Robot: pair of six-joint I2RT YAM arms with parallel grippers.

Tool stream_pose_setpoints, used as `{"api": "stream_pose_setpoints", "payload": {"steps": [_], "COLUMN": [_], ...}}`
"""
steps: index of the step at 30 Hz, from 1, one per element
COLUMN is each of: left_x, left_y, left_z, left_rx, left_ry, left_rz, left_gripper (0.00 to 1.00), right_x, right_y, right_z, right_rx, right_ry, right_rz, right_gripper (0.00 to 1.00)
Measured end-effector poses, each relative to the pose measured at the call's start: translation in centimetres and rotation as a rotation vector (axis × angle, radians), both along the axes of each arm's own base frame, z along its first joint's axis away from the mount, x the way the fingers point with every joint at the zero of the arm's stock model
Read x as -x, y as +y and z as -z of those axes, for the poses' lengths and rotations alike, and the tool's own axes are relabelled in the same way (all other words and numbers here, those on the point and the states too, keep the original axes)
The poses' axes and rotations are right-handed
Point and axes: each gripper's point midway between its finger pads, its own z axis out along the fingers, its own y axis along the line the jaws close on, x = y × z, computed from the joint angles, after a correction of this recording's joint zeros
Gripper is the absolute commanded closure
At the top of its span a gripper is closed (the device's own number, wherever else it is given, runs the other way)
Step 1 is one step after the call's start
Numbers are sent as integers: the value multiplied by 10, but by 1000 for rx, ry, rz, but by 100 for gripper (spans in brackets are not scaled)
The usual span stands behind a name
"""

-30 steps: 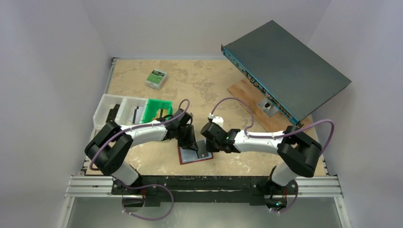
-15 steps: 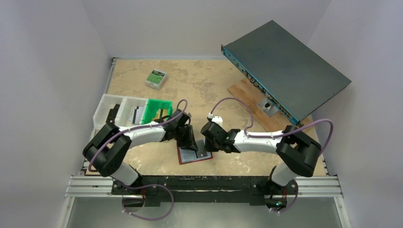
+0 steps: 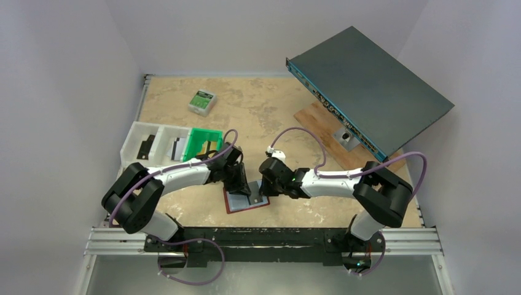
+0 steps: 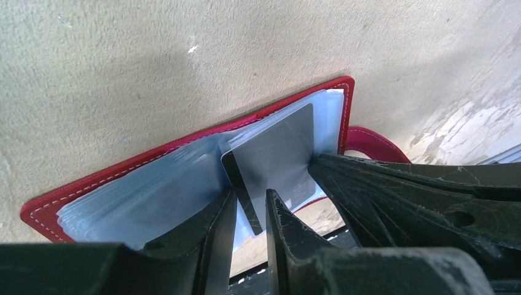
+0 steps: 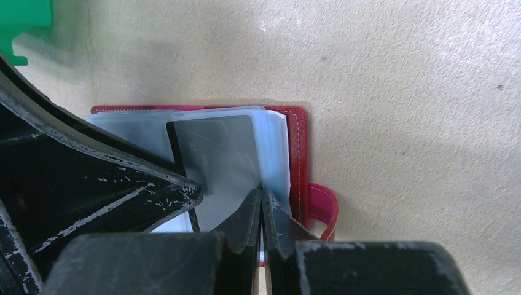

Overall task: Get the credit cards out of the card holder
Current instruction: Remove the credit card from the card holder.

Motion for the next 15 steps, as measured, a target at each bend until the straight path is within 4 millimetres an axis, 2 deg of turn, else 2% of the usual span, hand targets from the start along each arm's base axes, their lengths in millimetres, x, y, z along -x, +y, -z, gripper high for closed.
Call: {"api": "stream_pose_setpoints", "payload": {"steps": [15], "left_x": [0], "left_y": [-2], "left_z": [2], "left_rx": [16], "left_ry": [3], "left_rz": [-7], "left_gripper": [75], "right_x": [0], "right_y": [1], "right_z": [0], "right_rx": [-24], "right_ry": [11], "right_rz": [11], "right_gripper": [100]}}
